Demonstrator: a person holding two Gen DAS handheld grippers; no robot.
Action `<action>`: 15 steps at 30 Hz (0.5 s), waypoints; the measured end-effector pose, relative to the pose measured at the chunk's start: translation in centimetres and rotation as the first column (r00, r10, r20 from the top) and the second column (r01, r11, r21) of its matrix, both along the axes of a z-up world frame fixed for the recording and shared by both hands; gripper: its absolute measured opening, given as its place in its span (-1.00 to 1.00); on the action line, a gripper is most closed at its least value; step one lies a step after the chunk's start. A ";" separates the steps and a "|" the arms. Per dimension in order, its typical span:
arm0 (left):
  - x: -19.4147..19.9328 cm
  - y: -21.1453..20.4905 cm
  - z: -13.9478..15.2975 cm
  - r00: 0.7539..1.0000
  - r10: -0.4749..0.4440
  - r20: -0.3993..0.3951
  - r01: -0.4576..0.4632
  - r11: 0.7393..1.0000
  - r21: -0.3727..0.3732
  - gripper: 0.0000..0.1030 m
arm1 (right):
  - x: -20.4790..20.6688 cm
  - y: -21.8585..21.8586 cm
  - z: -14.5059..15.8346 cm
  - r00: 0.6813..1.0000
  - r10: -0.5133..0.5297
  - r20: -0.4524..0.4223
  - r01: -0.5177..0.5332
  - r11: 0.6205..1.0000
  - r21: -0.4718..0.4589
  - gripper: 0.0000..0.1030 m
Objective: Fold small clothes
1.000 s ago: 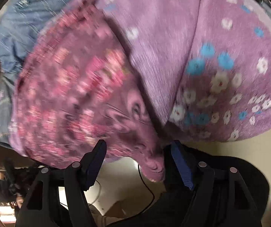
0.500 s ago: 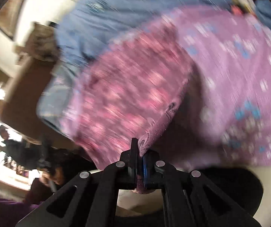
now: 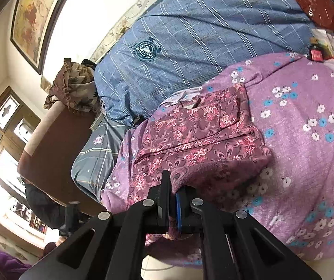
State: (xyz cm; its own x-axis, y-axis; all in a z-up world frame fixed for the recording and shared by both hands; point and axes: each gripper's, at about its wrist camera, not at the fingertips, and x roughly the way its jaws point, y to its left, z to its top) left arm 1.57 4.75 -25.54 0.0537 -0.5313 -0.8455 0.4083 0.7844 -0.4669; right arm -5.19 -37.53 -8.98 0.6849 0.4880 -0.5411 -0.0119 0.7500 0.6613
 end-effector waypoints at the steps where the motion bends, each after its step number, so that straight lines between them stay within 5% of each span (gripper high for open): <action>1: -0.3 0.0 -0.4 1.000 0.003 -0.007 -0.003 1.000 0.006 -0.92 | 0.1 0.1 -0.1 1.000 0.003 -0.003 -0.003 1.000 0.002 -0.94; 4: -1.0 0.2 -0.9 1.000 0.004 -0.024 -0.004 1.000 0.011 -0.88 | 0.4 0.1 0.1 1.000 0.005 0.005 -0.005 1.000 0.011 -0.94; 6: -1.6 0.5 -0.5 1.000 0.004 -0.016 -0.003 1.000 0.021 -0.66 | 0.3 0.1 0.7 1.000 0.004 0.021 -0.004 1.000 0.020 -0.94; 8: -2.1 1.0 -0.3 1.000 0.024 -0.014 -0.023 0.999 0.038 0.03 | 0.4 0.3 1.2 0.999 0.000 0.035 -0.001 1.000 0.017 -0.93; 15: -2.7 0.6 -3.5 0.993 0.078 -0.087 -0.074 0.996 0.049 0.33 | 1.5 0.6 1.4 1.000 -0.011 0.026 0.010 0.999 0.030 -0.93</action>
State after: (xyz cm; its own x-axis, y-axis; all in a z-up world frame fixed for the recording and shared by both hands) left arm -1.16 5.33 -28.99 0.0165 -0.4896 -0.8718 0.3054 0.8327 -0.4618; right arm -3.65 -36.94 -7.56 0.7041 0.4961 -0.5081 -0.0215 0.7300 0.6831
